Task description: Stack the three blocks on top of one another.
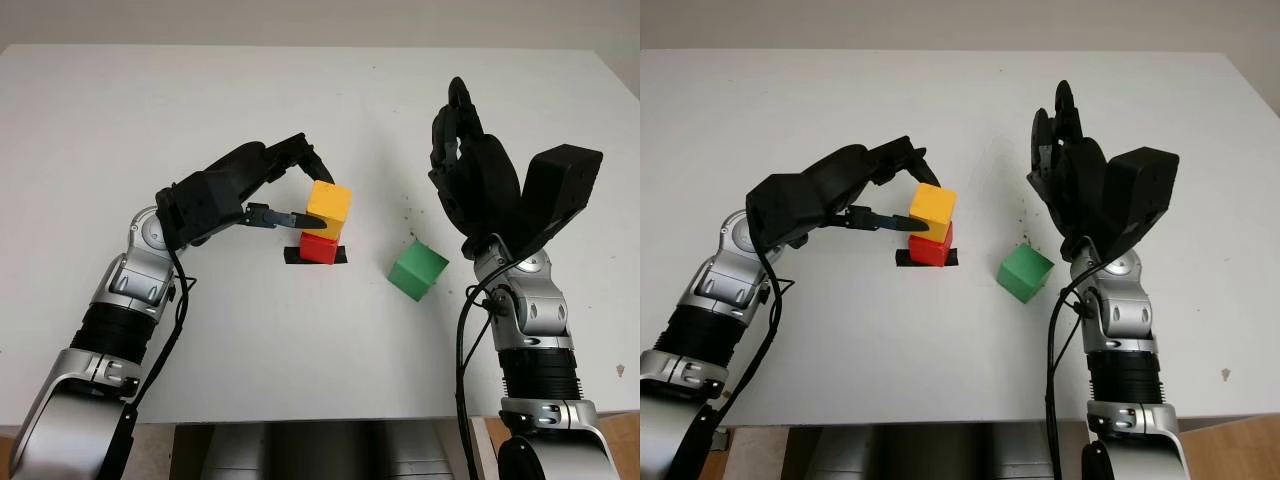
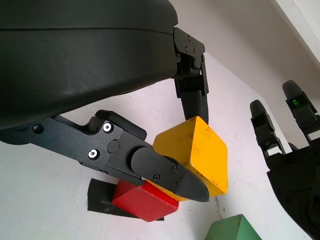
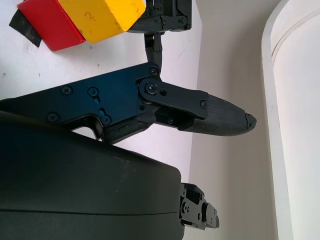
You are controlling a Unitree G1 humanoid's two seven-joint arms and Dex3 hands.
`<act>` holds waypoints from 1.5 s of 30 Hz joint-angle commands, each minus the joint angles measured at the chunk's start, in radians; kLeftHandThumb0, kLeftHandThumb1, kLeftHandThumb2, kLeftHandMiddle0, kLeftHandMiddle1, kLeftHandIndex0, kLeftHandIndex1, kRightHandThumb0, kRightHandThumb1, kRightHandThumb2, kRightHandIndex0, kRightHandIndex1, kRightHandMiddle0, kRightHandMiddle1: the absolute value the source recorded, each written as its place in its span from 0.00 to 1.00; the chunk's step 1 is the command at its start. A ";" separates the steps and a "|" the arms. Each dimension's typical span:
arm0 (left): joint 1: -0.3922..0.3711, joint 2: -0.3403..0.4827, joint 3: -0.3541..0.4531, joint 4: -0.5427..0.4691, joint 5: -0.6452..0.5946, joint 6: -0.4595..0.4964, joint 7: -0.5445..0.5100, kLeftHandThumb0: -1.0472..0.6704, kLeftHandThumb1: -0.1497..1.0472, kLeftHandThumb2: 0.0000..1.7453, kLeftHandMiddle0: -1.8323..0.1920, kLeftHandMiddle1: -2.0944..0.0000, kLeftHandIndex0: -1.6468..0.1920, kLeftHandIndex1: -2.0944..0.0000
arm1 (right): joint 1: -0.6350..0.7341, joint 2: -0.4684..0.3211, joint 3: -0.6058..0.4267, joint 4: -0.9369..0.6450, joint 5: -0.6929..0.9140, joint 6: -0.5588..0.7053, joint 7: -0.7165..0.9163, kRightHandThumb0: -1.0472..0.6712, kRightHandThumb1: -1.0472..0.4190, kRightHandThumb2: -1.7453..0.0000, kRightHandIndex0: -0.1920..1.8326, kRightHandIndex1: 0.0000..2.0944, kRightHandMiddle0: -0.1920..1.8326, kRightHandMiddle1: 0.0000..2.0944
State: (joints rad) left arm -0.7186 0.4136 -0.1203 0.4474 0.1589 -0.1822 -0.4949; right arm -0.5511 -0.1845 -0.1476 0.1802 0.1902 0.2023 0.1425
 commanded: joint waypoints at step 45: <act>0.206 -0.049 0.274 -0.288 -0.204 0.096 0.291 0.11 1.00 0.32 1.00 1.00 0.99 0.98 | -0.032 -0.110 -0.023 -0.063 -0.017 0.007 0.063 0.18 0.00 0.65 0.00 0.00 0.00 0.00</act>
State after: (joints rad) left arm -0.5359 0.3717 0.1444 0.1806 -0.0384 -0.0933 -0.2084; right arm -0.5620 -0.2772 -0.1708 0.1431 0.1782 0.2107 0.2019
